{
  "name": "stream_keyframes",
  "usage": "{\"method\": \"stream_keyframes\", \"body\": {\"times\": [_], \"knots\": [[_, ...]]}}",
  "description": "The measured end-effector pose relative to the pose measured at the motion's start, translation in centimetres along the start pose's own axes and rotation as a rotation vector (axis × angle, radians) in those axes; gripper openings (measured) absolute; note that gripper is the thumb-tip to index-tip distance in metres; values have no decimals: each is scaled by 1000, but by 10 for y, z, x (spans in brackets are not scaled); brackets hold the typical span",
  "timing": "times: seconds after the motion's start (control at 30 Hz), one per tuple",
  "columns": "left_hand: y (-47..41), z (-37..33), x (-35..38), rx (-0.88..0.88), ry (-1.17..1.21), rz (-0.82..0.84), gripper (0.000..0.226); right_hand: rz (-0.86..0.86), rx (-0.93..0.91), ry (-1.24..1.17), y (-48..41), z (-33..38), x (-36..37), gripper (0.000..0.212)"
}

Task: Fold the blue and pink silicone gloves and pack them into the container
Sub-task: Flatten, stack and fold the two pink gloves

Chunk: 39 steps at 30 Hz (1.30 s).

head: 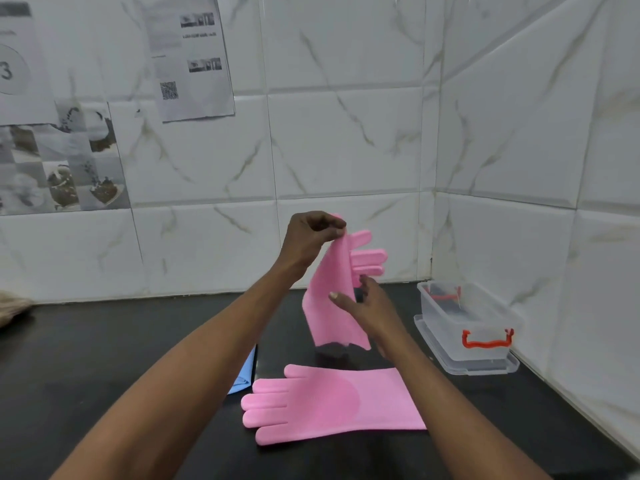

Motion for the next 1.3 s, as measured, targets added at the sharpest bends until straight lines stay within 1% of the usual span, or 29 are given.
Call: {"method": "stream_keyframes", "body": {"times": [0.07,0.17,0.23,0.27,0.3,0.33,0.37,0.4,0.43,0.47,0.5,0.53,0.57,0.63,0.7,0.73,0.8,0.83,0.87,0.9,0.97,1.0,1.07,1.13,1.2,1.23,1.3], "knots": [[2,-13,10,27,32,70,17,-5,-57,-74,-13,15,-2,59],[5,-26,14,77,-58,124,24,-43,-66,-214,-33,30,-8,30],[5,-30,3,82,-17,110,38,-9,-46,-313,-42,34,-10,27],[6,-29,-6,77,-2,64,48,16,-39,-340,-45,35,-11,29],[9,-22,-17,32,-19,-24,58,49,-34,-367,-47,34,-12,31],[16,-9,-30,-83,-40,-135,68,88,-32,-413,-49,33,-14,31],[29,13,-39,-292,-2,-215,79,139,-37,-476,-51,32,-15,29],[46,39,-38,-569,143,-212,92,197,-49,-529,-52,31,-15,26],[67,62,-26,-820,358,-109,108,258,-69,-551,-52,32,-15,24],[88,71,-10,-960,567,54,120,312,-85,-536,-52,32,-14,24],[104,73,4,-999,717,204,123,348,-94,-495,-51,31,-12,25],[112,73,12,-965,815,275,118,358,-94,-430,-51,30,-10,26],[114,73,16,-889,890,263,107,337,-92,-357,-51,28,-9,27],[108,74,16,-743,1020,115,75,207,-88,-231,-52,22,-12,21],[99,73,10,-642,962,1,54,53,-86,-193,-53,15,-22,10],[94,71,5,-591,886,-40,47,23,-74,-214,-53,11,-25,6],[84,68,-11,-512,709,-151,34,48,-21,-296,-52,2,-31,2],[79,66,-19,-493,628,-204,29,93,8,-351,-51,-3,-32,5],[75,62,-25,-479,561,-223,29,158,32,-411,-49,-6,-32,8],[71,57,-27,-472,516,-198,33,233,47,-473,-47,-8,-29,14],[67,49,-24,-469,436,-86,45,357,51,-566,-39,-6,-21,34],[66,46,-22,-463,386,-42,47,394,49,-603,-36,-4,-18,45],[63,39,-17,-443,325,-26,43,428,53,-697,-34,-1,-12,57],[62,32,-15,-415,287,-61,32,434,59,-761,-34,1,-9,58],[65,25,-18,-392,219,-129,22,395,70,-694,-33,5,-8,51],[69,23,-22,-395,130,-181,22,345,74,-619,-33,7,-10,48],[88,29,-36,-456,-50,-363,38,231,58,-481,-34,16,-17,40]]}}
Point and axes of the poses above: each hand's wrist, its own y-axis away from the middle knuckle, its own x-axis out of the palm, z = x × y, the point moved 6 cm from there along -y, towards the middle knuckle, and after that the axes turned 6 degrees about x, right-handed, at the moved point
